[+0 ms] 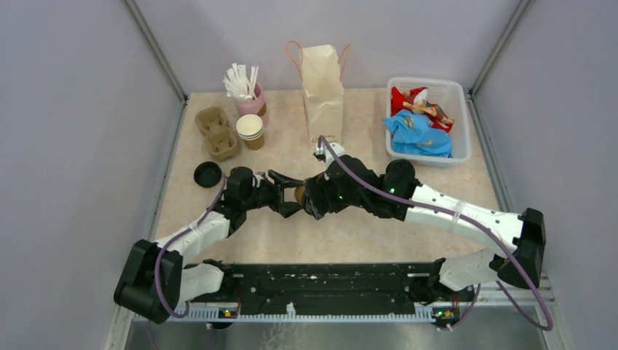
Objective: Pack the takeout coffee
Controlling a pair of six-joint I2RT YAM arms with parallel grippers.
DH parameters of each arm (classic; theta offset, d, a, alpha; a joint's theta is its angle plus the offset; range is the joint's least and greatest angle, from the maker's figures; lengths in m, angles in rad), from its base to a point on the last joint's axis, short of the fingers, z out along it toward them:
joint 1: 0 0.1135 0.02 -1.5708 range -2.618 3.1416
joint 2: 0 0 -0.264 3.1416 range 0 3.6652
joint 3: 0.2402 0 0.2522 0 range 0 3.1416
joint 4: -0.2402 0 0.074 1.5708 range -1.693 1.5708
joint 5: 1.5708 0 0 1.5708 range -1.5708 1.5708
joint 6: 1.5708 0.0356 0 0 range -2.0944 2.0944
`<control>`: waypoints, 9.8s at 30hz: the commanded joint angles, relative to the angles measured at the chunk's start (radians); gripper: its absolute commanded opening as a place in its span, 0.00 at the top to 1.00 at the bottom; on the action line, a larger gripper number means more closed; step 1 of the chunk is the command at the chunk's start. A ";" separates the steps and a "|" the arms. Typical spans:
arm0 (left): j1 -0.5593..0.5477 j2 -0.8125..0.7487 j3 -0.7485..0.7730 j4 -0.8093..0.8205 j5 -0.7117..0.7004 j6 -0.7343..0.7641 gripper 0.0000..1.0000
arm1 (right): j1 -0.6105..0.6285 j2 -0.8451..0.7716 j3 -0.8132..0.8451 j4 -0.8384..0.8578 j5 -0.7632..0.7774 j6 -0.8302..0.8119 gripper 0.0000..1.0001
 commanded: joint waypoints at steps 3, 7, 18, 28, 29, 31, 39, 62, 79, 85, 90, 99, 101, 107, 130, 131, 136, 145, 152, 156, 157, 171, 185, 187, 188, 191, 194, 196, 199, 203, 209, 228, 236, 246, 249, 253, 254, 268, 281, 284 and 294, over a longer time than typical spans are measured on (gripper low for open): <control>0.004 -0.021 0.001 0.047 -0.005 -0.014 0.59 | 0.013 0.023 0.039 0.006 0.026 -0.005 0.18; 0.004 -0.019 0.003 0.046 -0.003 -0.015 0.56 | 0.013 0.037 0.055 -0.005 0.032 -0.010 0.23; 0.004 -0.010 0.015 0.031 -0.008 -0.007 0.56 | 0.012 0.062 0.078 -0.008 0.032 -0.037 0.17; 0.004 -0.024 0.012 0.005 -0.019 -0.002 0.58 | 0.013 0.103 0.115 -0.023 0.050 -0.049 0.15; 0.004 -0.027 0.010 0.004 -0.021 -0.001 0.58 | 0.013 0.106 0.117 -0.023 0.049 -0.051 0.15; 0.004 -0.026 0.005 0.008 -0.023 -0.004 0.58 | 0.017 0.103 0.116 -0.021 0.050 -0.052 0.13; 0.004 -0.016 0.002 0.026 -0.025 -0.010 0.60 | 0.034 0.114 0.124 -0.031 0.072 -0.057 0.11; 0.004 -0.028 0.025 -0.039 -0.032 0.041 0.37 | 0.033 0.105 0.122 -0.057 0.145 -0.038 0.29; 0.024 -0.115 0.014 -0.309 -0.126 0.276 0.02 | -0.385 -0.034 -0.036 -0.584 -0.008 0.047 0.26; 0.027 -0.049 0.060 -0.290 -0.110 0.321 0.02 | -0.567 -0.017 -0.063 -0.667 -0.060 -0.003 0.25; 0.029 0.023 0.107 -0.262 -0.076 0.339 0.02 | -0.688 0.034 -0.039 -0.658 -0.042 -0.034 0.25; 0.034 0.126 0.227 -0.324 -0.029 0.453 0.02 | -0.781 0.111 -0.032 -0.569 -0.100 -0.111 0.24; 0.034 0.130 0.235 -0.330 -0.025 0.463 0.02 | -0.790 0.122 -0.032 -0.552 -0.108 -0.121 0.23; 0.037 0.139 0.249 -0.345 -0.007 0.480 0.02 | -0.807 0.144 -0.046 -0.501 -0.151 -0.135 0.22; 0.045 -0.023 0.479 -0.688 -0.213 0.833 0.02 | -0.799 0.020 0.113 -0.611 -0.181 -0.177 0.01; 0.045 -0.035 0.493 -0.712 -0.228 0.853 0.02 | -0.792 0.003 0.115 -0.611 -0.187 -0.179 0.01; 0.045 -0.114 0.524 -0.827 -0.268 0.935 0.02 | -0.767 -0.092 0.080 -0.583 -0.322 -0.165 0.01; 0.045 -0.193 0.672 -1.071 -0.507 1.108 0.14 | -0.747 -0.269 0.048 -0.598 -0.422 -0.104 0.01; 0.138 0.040 0.941 -1.183 -0.711 1.205 0.20 | -0.747 -0.280 0.067 -0.588 -0.418 -0.135 0.01; 0.327 0.174 0.999 -1.092 -0.665 1.244 0.29 | -0.747 -0.246 0.077 -0.566 -0.382 -0.154 0.01; 0.374 0.211 1.005 -1.064 -0.635 1.254 0.30 | -0.747 -0.235 0.078 -0.551 -0.381 -0.155 0.01; 0.497 0.948 1.658 -1.217 -0.928 1.460 0.47 | -0.747 0.018 0.186 -0.441 -0.269 -0.274 0.01; 0.554 1.095 1.744 -1.221 -0.791 1.457 0.63 | -0.758 0.120 0.205 -0.416 -0.183 -0.293 0.01; 0.558 1.101 1.750 -1.220 -0.786 1.455 0.65 | -0.767 0.145 0.215 -0.417 -0.187 -0.290 0.01; 0.559 1.100 1.750 -1.221 -0.791 1.457 0.66 | -0.770 0.151 0.219 -0.419 -0.187 -0.290 0.01; 0.560 1.091 1.746 -1.222 -0.824 1.472 0.63 | -0.781 0.157 0.217 -0.419 -0.218 -0.287 0.01; 0.562 1.097 1.751 -1.213 -0.827 1.493 0.62 | -0.785 0.157 0.217 -0.419 -0.222 -0.286 0.01; 0.566 1.111 1.757 -1.207 -0.815 1.498 0.63 | -0.785 0.156 0.214 -0.419 -0.224 -0.286 0.01; 0.566 1.126 1.761 -1.197 -0.806 1.510 0.64 | -0.785 0.147 0.208 -0.420 -0.230 -0.285 0.01; 0.567 1.129 1.755 -1.194 -0.817 1.524 0.66 | -0.785 0.130 0.193 -0.417 -0.231 -0.284 0.01; 0.566 1.128 1.753 -1.175 -0.811 1.532 0.75 | -0.784 0.125 0.191 -0.416 -0.239 -0.284 0.01; 0.565 1.082 1.750 -1.206 -0.793 1.528 0.84 | -0.785 0.122 0.193 -0.413 -0.235 -0.285 0.01; 0.565 1.071 1.757 -1.227 -0.762 1.525 0.78 | -0.784 0.114 0.185 -0.410 -0.240 -0.285 0.01; 0.565 1.055 1.755 -1.231 -0.785 1.548 0.86 | -0.785 0.106 0.177 -0.406 -0.248 -0.285 0.01; 0.565 1.047 1.753 -1.231 -0.786 1.559 0.92 | -0.785 0.105 0.177 -0.406 -0.252 -0.285 0.01; 0.566 1.029 1.752 -1.228 -0.782 1.558 0.97 | -0.785 0.103 0.175 -0.407 -0.253 -0.285 0.01; 0.566 1.025 1.752 -1.228 -0.777 1.557 0.97 | -0.784 0.102 0.176 -0.406 -0.252 -0.285 0.01; 0.630 0.983 1.658 -1.161 -0.552 1.470 1.00 | -0.784 0.092 0.168 -0.403 -0.253 -0.287 0.01; 0.691 0.959 1.574 -1.114 -0.399 1.419 0.91 | -0.784 0.095 0.171 -0.403 -0.255 -0.287 0.01; 0.691 0.955 1.581 -1.116 -0.393 1.421 0.85 | -0.783 0.095 0.171 -0.405 -0.253 -0.287 0.01; 0.679 0.863 1.520 -1.143 -0.542 1.461 0.46 | -0.784 0.100 0.178 -0.406 -0.255 -0.288 0.01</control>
